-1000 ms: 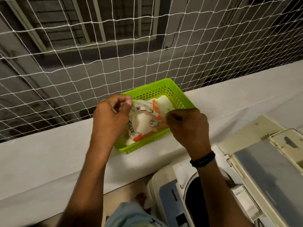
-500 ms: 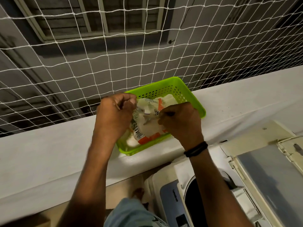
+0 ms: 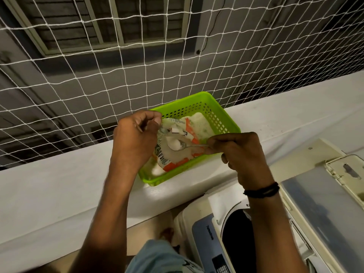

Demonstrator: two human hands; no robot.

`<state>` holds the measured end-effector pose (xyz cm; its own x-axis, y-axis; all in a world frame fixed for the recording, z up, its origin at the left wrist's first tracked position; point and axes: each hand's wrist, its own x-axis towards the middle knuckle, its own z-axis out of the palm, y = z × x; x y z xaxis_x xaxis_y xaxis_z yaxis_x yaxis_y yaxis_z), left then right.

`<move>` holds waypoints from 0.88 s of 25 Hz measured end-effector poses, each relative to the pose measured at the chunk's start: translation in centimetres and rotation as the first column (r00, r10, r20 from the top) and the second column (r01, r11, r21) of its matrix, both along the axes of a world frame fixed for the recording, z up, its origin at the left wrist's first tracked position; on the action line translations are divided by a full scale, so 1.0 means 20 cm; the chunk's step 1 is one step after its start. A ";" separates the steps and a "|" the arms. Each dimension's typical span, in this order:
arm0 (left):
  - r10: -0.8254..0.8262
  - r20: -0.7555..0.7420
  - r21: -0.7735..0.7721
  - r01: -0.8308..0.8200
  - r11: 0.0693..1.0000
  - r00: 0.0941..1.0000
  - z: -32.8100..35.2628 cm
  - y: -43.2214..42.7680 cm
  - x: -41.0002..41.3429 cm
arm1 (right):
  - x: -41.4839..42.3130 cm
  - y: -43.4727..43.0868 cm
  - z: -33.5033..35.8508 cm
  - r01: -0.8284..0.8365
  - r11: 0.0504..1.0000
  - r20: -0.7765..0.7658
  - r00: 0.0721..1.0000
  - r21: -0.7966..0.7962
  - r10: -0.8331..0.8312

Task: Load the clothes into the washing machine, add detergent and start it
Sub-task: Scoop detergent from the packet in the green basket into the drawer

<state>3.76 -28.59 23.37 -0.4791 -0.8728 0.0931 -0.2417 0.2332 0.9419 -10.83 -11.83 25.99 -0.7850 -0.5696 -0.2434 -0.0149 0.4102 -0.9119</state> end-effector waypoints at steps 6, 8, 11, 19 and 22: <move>-0.026 -0.094 -0.034 0.023 0.999 0.995 0.08 0.11 -0.01 | 0.02 0.16 0.03 0.097 0.990 0.219 0.973 -0.099 -0.073; -0.054 -0.130 -0.036 0.050 0.998 0.990 0.11 0.16 -0.02 | 0.04 0.22 0.04 0.109 0.985 0.232 0.970 -0.131 -0.076; -0.118 -0.160 -0.063 0.109 0.992 0.980 0.16 0.26 -0.05 | 0.05 0.34 0.06 0.159 0.971 0.247 0.962 -0.176 -0.113; -0.403 -0.192 -0.028 0.406 0.914 0.895 0.13 0.61 -0.26 | 0.04 0.81 0.00 0.427 0.882 0.248 0.893 -0.201 -0.376; -0.528 -0.167 -0.031 0.531 0.847 0.833 0.07 0.77 -0.37 | 0.00 1.03 -0.08 0.585 0.792 0.252 0.804 -0.172 -0.539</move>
<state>-3.54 -13.25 24.80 -0.8474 -0.4921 0.1993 0.0716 0.2660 0.9613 -10.88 8.80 24.43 -0.9384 -0.0977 -0.3314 0.3254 0.0727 -0.9428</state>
